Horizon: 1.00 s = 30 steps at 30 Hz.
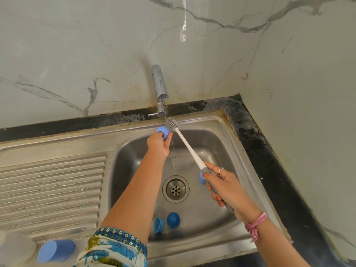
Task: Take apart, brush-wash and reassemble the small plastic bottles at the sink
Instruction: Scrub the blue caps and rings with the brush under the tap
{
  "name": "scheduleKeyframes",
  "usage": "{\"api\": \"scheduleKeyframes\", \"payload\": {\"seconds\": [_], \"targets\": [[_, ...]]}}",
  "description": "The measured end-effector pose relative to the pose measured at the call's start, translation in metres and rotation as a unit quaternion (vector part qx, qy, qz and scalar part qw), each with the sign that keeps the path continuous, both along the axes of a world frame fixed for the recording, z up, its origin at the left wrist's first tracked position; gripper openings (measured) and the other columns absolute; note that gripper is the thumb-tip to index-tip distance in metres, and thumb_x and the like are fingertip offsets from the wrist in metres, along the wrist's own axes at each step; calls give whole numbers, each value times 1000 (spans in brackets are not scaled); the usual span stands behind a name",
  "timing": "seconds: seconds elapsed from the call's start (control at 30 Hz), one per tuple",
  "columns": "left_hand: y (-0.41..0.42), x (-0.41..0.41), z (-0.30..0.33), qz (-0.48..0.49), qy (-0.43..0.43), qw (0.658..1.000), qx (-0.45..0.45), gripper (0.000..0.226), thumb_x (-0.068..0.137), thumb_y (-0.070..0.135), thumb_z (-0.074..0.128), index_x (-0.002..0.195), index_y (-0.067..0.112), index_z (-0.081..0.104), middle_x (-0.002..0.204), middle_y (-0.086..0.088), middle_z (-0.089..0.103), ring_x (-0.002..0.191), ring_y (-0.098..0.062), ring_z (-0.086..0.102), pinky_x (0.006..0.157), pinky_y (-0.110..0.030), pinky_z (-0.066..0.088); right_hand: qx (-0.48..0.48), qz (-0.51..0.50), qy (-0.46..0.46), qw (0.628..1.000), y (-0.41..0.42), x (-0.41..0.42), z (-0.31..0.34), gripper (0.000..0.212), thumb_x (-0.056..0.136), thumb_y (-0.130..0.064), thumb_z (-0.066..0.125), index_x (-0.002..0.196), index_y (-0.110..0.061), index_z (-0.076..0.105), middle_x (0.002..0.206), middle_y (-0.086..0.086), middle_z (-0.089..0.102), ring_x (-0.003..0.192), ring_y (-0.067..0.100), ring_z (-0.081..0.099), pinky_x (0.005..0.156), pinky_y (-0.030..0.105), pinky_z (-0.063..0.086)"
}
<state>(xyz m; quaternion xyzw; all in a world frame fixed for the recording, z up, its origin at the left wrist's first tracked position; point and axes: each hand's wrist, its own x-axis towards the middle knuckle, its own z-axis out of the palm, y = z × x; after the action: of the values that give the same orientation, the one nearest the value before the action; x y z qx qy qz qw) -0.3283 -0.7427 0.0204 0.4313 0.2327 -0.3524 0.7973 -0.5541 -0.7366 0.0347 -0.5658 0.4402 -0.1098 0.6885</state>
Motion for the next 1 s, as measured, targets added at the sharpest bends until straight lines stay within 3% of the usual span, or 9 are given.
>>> {"api": "scheduleKeyframes", "payload": {"seconds": [0.13,0.27,0.43,0.53,0.63,0.7,0.8,0.93,1.0], "targets": [[-5,-2,3,-7,8,1000,-15,40,97,-7,35,136,-3,44,126,-17,48,120,-31,50,106,-39,42,5,0,-1,1000,2,-1,2,37,96,-21,56,128,-38,55,67,4,50,45,9,36,40,22,32],[-6,-1,11,-31,4,999,-34,21,96,16,37,90,7,55,83,-7,50,69,-15,48,67,-21,43,0,6,-3,1000,1,-1,6,35,95,-21,56,126,-39,55,69,5,50,45,9,36,41,23,32],[-11,1,5,-55,2,996,-65,20,92,12,33,80,9,48,74,-3,42,58,-11,35,50,-18,32,-6,1,-11,1000,-2,-1,10,32,95,-20,56,118,-43,57,67,4,50,45,9,36,42,25,32],[-13,3,1,-60,13,995,-76,21,93,16,38,84,7,55,74,-5,49,60,-12,42,56,-18,37,-10,4,-17,1000,-4,-2,12,30,95,-20,56,110,-47,57,66,3,50,45,10,36,43,26,31],[-10,4,-1,-68,24,994,-81,31,91,35,60,99,5,58,87,-8,57,70,-15,53,59,-20,48,-6,3,-18,1000,-5,-4,11,31,95,-20,55,111,-47,57,65,3,51,45,10,36,43,25,31],[-10,2,0,-76,4,995,-72,30,84,24,73,103,5,59,90,-9,58,71,-14,56,59,-18,52,0,-1,-23,1000,-6,-7,11,31,95,-19,55,110,-47,57,64,1,51,45,11,35,45,25,30],[-10,-1,2,-90,-35,994,-56,10,86,-2,67,92,2,60,99,-13,63,82,-15,63,62,-16,56,2,-6,-26,1000,-9,-10,12,31,96,-18,54,111,-45,58,62,0,52,45,10,35,44,26,30],[-5,-3,1,-104,-68,990,-65,16,87,10,69,99,5,59,98,-10,63,94,-17,65,89,-31,56,-18,9,-28,999,-16,-14,19,34,95,-16,53,119,-41,58,63,1,52,44,11,34,42,26,29],[-2,-3,-3,-110,-67,988,-84,15,89,14,66,100,6,59,98,-11,64,94,-21,66,89,-35,56,-35,18,-23,999,-20,-17,22,36,95,-16,54,123,-40,57,64,2,52,44,10,34,41,26,29]]}}
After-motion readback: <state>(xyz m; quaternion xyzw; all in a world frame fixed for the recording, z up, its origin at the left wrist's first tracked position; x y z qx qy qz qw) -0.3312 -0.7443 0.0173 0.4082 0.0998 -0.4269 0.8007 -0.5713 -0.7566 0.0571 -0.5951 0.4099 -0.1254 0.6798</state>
